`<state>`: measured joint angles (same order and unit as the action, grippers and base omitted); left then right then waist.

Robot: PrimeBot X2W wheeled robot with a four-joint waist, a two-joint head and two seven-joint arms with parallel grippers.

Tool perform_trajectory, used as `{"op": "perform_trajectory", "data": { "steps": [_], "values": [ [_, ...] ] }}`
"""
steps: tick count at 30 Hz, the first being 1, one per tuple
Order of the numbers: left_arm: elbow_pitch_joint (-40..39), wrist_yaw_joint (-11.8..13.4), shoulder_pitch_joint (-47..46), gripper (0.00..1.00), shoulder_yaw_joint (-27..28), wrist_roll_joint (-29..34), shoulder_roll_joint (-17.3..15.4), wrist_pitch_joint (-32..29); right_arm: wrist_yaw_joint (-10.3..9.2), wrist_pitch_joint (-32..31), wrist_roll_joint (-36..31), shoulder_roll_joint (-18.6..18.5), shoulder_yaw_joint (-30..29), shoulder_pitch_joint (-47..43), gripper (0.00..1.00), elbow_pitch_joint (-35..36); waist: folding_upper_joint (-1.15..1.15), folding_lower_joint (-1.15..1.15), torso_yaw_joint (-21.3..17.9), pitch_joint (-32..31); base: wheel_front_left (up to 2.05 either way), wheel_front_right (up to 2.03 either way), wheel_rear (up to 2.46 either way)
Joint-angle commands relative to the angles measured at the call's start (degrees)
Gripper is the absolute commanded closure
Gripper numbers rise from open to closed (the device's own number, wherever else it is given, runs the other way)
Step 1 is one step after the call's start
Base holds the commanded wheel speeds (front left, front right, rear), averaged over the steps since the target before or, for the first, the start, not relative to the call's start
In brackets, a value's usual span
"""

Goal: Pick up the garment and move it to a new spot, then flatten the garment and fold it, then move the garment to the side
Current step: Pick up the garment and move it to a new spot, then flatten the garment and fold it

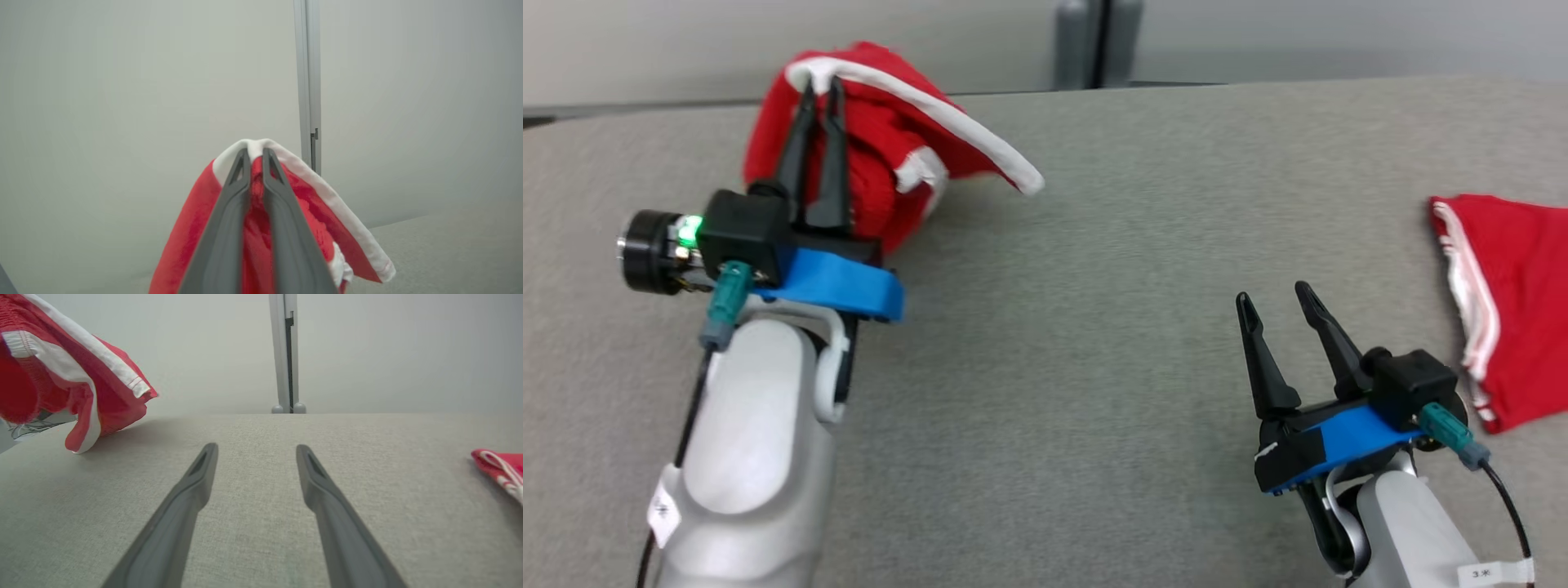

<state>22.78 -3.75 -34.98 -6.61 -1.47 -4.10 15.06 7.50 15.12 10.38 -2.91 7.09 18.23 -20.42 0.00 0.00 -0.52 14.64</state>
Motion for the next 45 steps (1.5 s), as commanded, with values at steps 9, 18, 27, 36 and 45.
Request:
{"op": "perform_trajectory", "data": {
  "steps": [9, 18, 27, 36, 45],
  "values": [
    [2.6, -0.1, 5.9, 1.00, -9.9, -5.0, 1.1, 0.1, -0.01, 0.0, 1.7, 0.0, 0.0, -2.7, 0.00, -0.8, 0.00, 0.00, -10.1, -5.3, 0.00, 0.00, 0.00],
    [8.1, 4.4, 14.8, 0.00, -9.1, -7.2, 1.2, 0.1, -0.01, 0.0, 1.5, 0.0, 0.2, -4.3, 0.00, -1.5, 0.00, 0.00, -9.6, -7.1, 0.00, 0.00, 0.00],
    [5.9, 7.3, 25.1, 0.00, -0.9, -7.7, 0.9, 0.1, -0.01, 0.0, 0.8, -0.1, -0.3, -6.7, 0.00, -2.3, 0.00, 0.00, -5.9, -11.4, 0.00, 0.00, 0.00],
    [1.7, 7.6, 33.5, 0.00, 5.2, -6.3, 1.1, 0.1, -0.01, 0.0, -0.2, -0.1, -1.0, -9.7, 0.00, -3.8, 0.00, 0.00, -3.3, -15.2, 0.00, 0.00, 0.00],
    [0.5, 8.2, 35.6, 0.00, 4.8, -7.7, 1.2, 0.1, -0.01, 0.0, -0.6, -0.1, -1.3, -10.6, 0.00, -3.8, 0.00, 0.00, -2.9, -15.5, 0.00, 0.00, 0.00]
  ]
}}
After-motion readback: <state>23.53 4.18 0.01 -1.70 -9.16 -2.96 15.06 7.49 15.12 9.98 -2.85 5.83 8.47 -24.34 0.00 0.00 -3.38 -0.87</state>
